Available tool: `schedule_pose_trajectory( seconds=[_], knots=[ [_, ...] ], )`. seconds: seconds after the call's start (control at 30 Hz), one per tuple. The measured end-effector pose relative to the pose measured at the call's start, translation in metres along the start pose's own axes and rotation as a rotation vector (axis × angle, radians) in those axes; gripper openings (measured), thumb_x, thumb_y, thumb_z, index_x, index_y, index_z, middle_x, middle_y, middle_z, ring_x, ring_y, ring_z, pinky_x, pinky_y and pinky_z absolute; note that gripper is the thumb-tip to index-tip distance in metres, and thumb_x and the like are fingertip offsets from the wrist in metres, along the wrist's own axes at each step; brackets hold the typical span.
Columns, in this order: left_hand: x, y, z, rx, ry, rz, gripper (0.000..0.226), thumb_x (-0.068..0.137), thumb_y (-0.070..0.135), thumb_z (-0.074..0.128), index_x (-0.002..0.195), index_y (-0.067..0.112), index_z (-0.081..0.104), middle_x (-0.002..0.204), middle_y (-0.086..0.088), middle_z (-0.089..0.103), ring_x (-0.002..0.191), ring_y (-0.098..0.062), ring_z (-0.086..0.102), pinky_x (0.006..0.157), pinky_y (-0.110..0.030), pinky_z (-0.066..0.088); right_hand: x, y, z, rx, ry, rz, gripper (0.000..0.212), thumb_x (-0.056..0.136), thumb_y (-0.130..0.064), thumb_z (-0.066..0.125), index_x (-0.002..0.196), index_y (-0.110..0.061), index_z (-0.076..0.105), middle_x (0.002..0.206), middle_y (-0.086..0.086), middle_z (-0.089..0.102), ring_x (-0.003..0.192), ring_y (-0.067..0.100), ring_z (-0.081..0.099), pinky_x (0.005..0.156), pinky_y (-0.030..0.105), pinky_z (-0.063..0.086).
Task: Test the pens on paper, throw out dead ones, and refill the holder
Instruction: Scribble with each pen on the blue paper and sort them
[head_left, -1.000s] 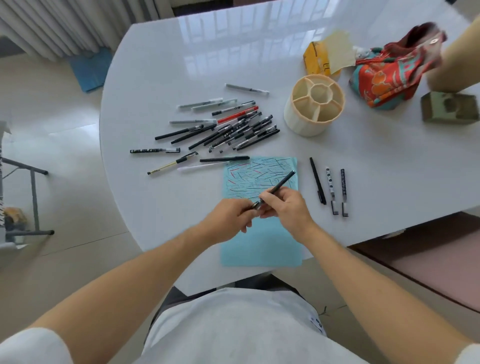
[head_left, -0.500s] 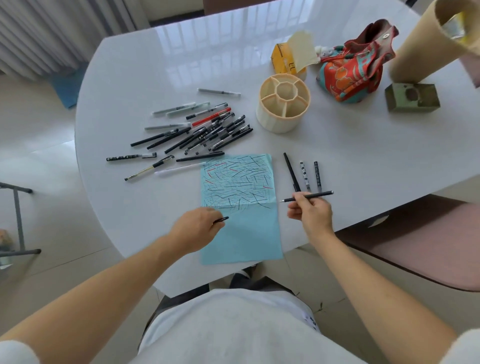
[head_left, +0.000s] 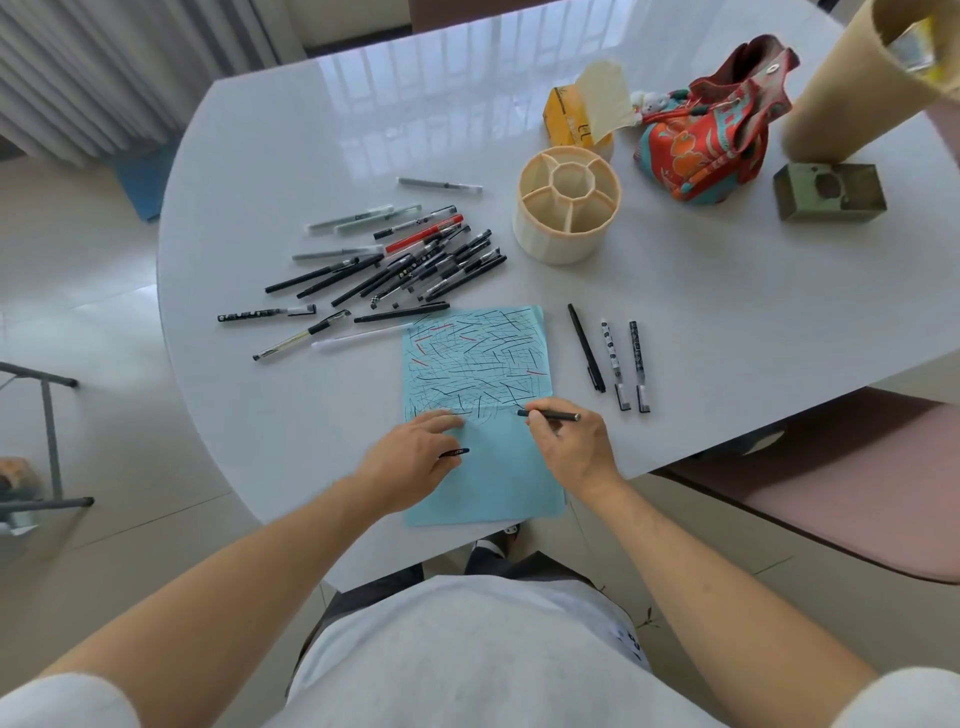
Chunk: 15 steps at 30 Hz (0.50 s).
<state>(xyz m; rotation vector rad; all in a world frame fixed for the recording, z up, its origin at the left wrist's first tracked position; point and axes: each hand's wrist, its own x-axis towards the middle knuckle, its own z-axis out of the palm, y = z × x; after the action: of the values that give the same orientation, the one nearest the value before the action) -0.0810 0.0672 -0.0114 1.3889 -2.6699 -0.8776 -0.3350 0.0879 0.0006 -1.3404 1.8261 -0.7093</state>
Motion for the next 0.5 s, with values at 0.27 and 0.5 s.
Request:
schedule_pose_trajectory(
  seconds=[0.27, 0.5],
  knots=[
    [0.003, 0.004, -0.006, -0.047, -0.004, -0.040, 0.026, 0.101, 0.037, 0.051, 0.101, 0.019, 0.070, 0.142, 0.007, 0.056, 0.138, -0.014, 0.043, 0.111, -0.032, 0.038, -0.004, 0.000, -0.016, 0.245, 0.098, 0.144, 0.013, 0.092, -0.008, 0.062, 0.086, -0.018, 0.068, 0.074, 0.002, 0.074, 0.065, 0.019, 0.073, 0.063, 0.038, 0.059],
    [0.007, 0.017, -0.014, -0.077, 0.088, -0.026, 0.027, 0.100, 0.039, 0.051, 0.106, 0.020, 0.070, 0.134, 0.006, 0.062, 0.130, -0.013, 0.050, 0.104, -0.030, 0.042, -0.019, -0.026, -0.009, 0.604, -0.090, 0.170, 0.005, 0.092, -0.011, 0.064, 0.088, -0.008, 0.064, 0.076, 0.017, 0.075, 0.063, 0.028, 0.072, 0.065, 0.035, 0.062]
  ],
)
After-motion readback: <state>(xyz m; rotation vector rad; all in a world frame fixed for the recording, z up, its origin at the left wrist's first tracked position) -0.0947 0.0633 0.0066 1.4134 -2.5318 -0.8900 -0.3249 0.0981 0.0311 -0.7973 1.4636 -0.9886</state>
